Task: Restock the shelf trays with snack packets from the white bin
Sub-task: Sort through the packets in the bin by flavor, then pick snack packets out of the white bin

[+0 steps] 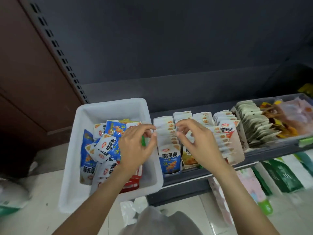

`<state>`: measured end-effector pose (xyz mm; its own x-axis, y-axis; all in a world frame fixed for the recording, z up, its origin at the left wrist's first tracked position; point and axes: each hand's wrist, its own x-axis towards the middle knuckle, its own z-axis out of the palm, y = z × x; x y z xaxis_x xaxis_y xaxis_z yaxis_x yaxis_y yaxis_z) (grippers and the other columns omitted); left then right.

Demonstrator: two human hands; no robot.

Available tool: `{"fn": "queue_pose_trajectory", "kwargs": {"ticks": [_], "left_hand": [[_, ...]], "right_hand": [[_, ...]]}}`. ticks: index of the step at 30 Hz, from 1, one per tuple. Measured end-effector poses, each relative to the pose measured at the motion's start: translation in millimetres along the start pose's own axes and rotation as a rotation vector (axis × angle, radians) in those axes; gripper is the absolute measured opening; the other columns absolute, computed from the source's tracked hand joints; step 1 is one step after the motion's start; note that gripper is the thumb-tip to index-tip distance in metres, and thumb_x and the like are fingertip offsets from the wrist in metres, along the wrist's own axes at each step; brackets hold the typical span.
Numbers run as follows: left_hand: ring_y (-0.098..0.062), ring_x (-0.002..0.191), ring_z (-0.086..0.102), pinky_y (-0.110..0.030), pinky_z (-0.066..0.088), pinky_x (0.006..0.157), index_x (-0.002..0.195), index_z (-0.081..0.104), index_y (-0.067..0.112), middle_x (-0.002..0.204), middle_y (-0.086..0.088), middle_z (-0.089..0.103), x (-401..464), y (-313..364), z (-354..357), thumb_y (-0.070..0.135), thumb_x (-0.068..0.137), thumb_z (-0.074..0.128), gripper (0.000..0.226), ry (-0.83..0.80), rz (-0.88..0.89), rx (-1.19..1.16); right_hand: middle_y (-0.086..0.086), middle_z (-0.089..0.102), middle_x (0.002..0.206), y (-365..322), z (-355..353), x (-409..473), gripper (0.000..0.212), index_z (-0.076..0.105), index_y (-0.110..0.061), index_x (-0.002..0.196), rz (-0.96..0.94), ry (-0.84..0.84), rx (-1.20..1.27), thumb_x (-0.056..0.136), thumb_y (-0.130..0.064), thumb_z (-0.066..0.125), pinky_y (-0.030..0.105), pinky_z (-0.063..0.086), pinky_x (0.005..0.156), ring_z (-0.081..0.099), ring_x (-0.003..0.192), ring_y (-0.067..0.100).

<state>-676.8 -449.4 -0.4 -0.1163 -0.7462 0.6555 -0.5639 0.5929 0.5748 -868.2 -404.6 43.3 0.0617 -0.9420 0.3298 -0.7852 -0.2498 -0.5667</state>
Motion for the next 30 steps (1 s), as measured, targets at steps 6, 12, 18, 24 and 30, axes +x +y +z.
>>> {"fn": "queue_pose_trajectory", "kwargs": {"ticks": [6, 12, 18, 24, 30], "left_hand": [[-0.012, 0.082, 0.062, -0.024, 0.049, 0.064, 0.099, 0.067, 0.022, 0.085, 0.008, 0.069, -40, -77, -59, 0.040, 0.082, 0.050, 0.029, -0.253, -0.254, 0.362], [-0.021, 0.117, 0.051, -0.037, 0.046, 0.092, 0.127, 0.055, 0.025, 0.124, 0.000, 0.058, -50, -121, -53, 0.029, 0.087, 0.060, 0.040, -0.590, -0.510, 0.444], [-0.021, 0.114, 0.055, -0.037, 0.043, 0.097, 0.138, 0.046, 0.019, 0.126, -0.006, 0.060, -40, -144, -36, 0.034, 0.094, 0.049, 0.046, -0.673, -0.708, 0.353], [-0.020, 0.115, 0.056, -0.029, 0.041, 0.096, 0.129, 0.053, 0.009, 0.124, -0.006, 0.062, -39, -146, -25, 0.036, 0.087, 0.063, 0.051, -0.610, -0.849, 0.274], [-0.023, 0.102, 0.062, -0.031, 0.047, 0.083, 0.118, 0.055, 0.007, 0.107, -0.009, 0.067, -37, -140, -13, 0.025, 0.078, 0.075, 0.049, -0.577, -0.964, 0.078]], "right_hand": [[-0.003, 0.067, 0.104, -48, 77, 30, 0.019, 0.063, -0.017, 0.109, -0.126, -0.316, 0.005, 0.093, -0.022, 0.054, 0.033, 0.052, 0.074, 0.063, 0.088, 0.012], [0.015, 0.043, 0.133, -46, 185, 62, 0.043, 0.040, -0.004, 0.133, 0.072, -0.614, -0.393, 0.094, -0.018, 0.050, 0.039, 0.042, 0.094, 0.046, 0.121, 0.032], [0.016, 0.013, 0.153, -35, 227, 55, 0.060, 0.021, 0.000, 0.145, 0.297, -0.748, -0.357, 0.092, -0.012, 0.049, 0.043, 0.034, 0.108, 0.021, 0.138, 0.036], [0.006, 0.037, 0.147, -26, 221, 42, 0.050, 0.043, -0.009, 0.139, 0.077, -0.723, -0.247, 0.090, 0.000, 0.048, 0.033, 0.032, 0.106, 0.038, 0.130, 0.028], [0.013, 0.044, 0.141, -34, 213, 43, 0.049, 0.040, -0.008, 0.141, 0.226, -0.644, 0.017, 0.093, 0.003, 0.042, 0.032, 0.034, 0.107, 0.042, 0.129, 0.028]]}}
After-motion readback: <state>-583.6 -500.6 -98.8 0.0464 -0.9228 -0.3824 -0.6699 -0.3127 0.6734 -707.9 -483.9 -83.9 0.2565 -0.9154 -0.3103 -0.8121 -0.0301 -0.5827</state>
